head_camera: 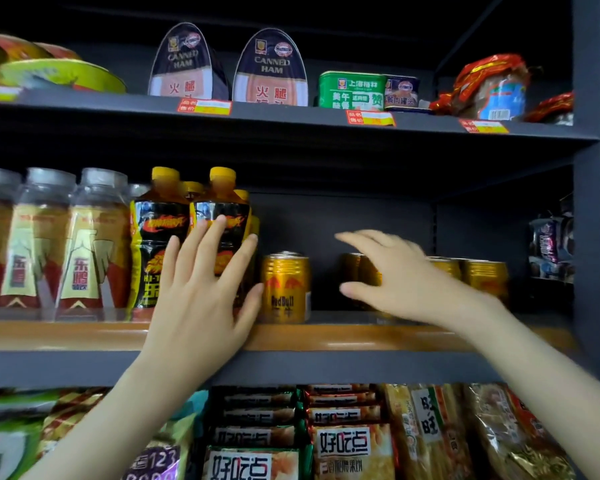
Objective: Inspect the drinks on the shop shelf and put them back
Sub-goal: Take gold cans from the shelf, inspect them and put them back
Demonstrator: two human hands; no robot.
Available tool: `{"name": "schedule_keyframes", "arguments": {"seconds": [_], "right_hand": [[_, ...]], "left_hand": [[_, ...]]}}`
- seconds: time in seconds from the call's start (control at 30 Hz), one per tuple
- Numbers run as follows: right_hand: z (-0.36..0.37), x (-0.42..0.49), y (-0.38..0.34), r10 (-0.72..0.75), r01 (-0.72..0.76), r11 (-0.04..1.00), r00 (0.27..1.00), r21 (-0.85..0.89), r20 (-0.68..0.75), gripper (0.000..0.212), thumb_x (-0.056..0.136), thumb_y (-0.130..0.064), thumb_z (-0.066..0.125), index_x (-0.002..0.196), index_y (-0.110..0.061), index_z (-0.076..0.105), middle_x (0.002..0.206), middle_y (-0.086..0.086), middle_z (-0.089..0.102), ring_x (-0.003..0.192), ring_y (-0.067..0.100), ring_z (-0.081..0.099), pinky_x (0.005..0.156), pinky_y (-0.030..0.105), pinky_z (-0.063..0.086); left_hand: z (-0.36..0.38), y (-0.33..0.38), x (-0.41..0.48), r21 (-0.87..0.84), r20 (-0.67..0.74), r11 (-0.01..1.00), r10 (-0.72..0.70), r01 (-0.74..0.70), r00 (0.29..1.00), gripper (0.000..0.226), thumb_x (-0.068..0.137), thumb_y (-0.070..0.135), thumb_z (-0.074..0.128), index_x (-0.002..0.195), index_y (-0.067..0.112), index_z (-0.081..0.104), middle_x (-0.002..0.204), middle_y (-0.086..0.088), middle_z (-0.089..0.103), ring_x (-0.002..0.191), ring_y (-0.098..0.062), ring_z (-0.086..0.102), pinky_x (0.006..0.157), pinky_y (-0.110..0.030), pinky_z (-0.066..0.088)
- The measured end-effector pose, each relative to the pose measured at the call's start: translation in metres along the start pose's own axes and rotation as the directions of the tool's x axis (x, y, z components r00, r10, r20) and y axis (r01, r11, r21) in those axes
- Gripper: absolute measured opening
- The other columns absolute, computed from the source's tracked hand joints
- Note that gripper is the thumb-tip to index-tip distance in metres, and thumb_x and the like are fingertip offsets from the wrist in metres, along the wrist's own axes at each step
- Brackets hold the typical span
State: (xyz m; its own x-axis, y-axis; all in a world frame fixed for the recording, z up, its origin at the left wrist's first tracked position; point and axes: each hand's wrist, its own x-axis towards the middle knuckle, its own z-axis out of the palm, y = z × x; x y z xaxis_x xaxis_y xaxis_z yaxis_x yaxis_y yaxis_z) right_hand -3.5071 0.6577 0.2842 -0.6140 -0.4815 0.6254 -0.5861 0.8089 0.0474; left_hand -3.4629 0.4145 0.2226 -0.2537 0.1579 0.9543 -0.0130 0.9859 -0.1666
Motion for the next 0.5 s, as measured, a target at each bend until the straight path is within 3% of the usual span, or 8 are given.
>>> {"name": "schedule_keyframes", "arguments": {"seconds": [0.1,0.2,0.3,0.5], "right_hand": [[0.011,0.004,-0.046,-0.087,0.104,0.962,0.993,0.254,-0.079,0.072,0.092,-0.050,0.054,0.150,-0.042,0.013,0.156,-0.009,0.023,0.140,0.015,0.031,0.109,0.034,0.032],[0.031,0.017,-0.068,-0.053,0.055,0.956,0.998,0.288,-0.017,0.078,0.090,-0.056,0.055,0.150,-0.043,0.007,0.157,-0.002,0.021,0.136,0.024,0.037,0.102,0.037,0.041],[0.043,0.026,-0.072,0.008,-0.004,0.946,1.000,0.325,-0.010,0.076,0.088,-0.053,0.058,0.149,-0.040,0.015,0.151,0.002,0.028,0.129,0.029,0.043,0.100,0.039,0.044],[0.044,0.025,-0.069,0.030,0.038,0.902,0.988,0.430,-0.151,0.065,0.084,-0.039,0.070,0.142,-0.032,0.041,0.140,-0.008,0.041,0.119,0.013,0.048,0.097,0.029,0.045]], "left_hand": [[0.004,-0.006,-0.001,0.009,0.001,1.000,0.018,-0.018,1.000,0.055,0.095,0.039,0.036,0.141,0.011,0.050,0.151,-0.022,0.034,0.141,-0.041,0.029,0.113,-0.057,0.025],[0.008,-0.007,-0.002,-0.020,-0.010,0.999,0.026,-0.027,1.000,0.053,0.096,0.037,0.037,0.139,0.008,0.050,0.152,-0.023,0.032,0.142,-0.041,0.027,0.112,-0.054,0.030],[0.009,-0.006,-0.003,-0.033,-0.019,0.999,0.018,-0.019,1.000,0.054,0.097,0.037,0.036,0.138,0.006,0.051,0.153,-0.022,0.031,0.142,-0.040,0.027,0.113,-0.046,0.025],[0.011,-0.006,-0.002,-0.043,-0.024,0.999,0.019,-0.021,1.000,0.054,0.097,0.037,0.035,0.138,0.007,0.051,0.154,-0.020,0.031,0.143,-0.039,0.027,0.113,-0.044,0.025]]}}
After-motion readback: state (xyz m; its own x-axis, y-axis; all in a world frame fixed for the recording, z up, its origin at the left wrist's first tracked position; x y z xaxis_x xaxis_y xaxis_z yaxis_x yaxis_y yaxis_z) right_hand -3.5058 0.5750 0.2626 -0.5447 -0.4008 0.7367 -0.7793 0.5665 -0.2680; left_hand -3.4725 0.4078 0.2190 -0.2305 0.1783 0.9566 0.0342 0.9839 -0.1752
